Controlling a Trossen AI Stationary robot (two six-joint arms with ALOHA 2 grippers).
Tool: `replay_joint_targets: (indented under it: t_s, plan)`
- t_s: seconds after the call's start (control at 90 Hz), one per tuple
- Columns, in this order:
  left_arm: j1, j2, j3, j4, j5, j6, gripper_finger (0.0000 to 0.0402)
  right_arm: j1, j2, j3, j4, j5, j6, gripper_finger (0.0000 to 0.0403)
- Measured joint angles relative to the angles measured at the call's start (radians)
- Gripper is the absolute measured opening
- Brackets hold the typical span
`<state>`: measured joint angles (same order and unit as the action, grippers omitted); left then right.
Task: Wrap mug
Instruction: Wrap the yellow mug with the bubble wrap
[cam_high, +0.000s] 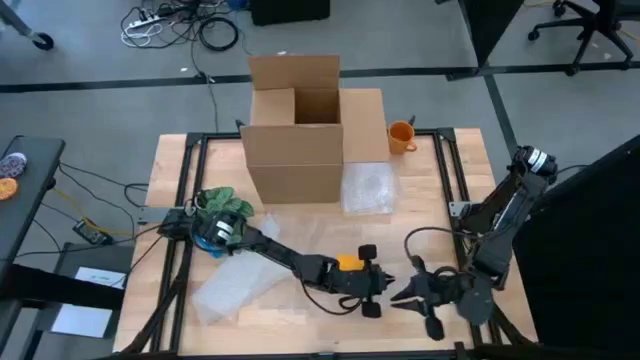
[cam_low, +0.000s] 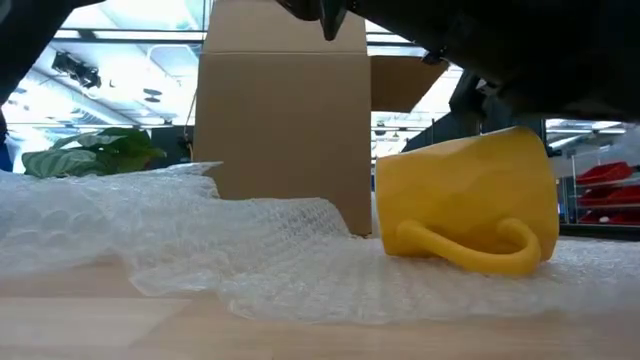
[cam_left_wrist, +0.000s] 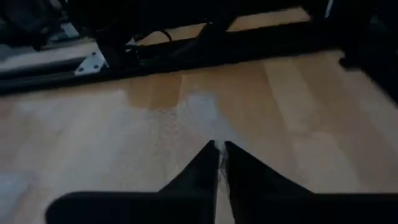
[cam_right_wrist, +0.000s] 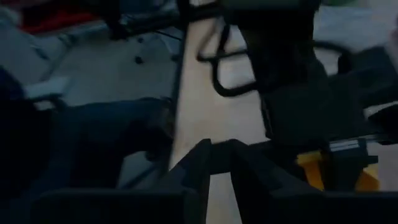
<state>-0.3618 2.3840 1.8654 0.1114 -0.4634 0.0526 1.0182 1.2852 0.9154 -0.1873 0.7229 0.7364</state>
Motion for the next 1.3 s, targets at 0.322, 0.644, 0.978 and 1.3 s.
replay_joint_targets:
  t_s: [0.322, 0.644, 0.978, 1.3]
  plan:
    - [0.001, -0.001, 0.285, -0.470, -0.233, 0.076, 0.0000, 0.072, 0.034, 0.000, -0.139, -0.004, 0.188, 0.0035]
    - [0.001, -0.002, 0.367, -0.732, -0.278, 0.044, 0.0000, -0.025, 0.216, 0.000, -0.281, -0.019, 0.336, 0.0035]
    - [-0.007, -0.002, 0.391, -0.968, -0.334, -0.064, 0.0000, -0.172, 0.370, 0.000, -0.262, -0.005, 0.228, 0.0034]
    - [-0.024, -0.006, 0.444, -1.055, -0.360, -0.081, 0.0000, -0.233, 0.431, 0.000, -0.166, 0.046, 0.118, 0.0034]
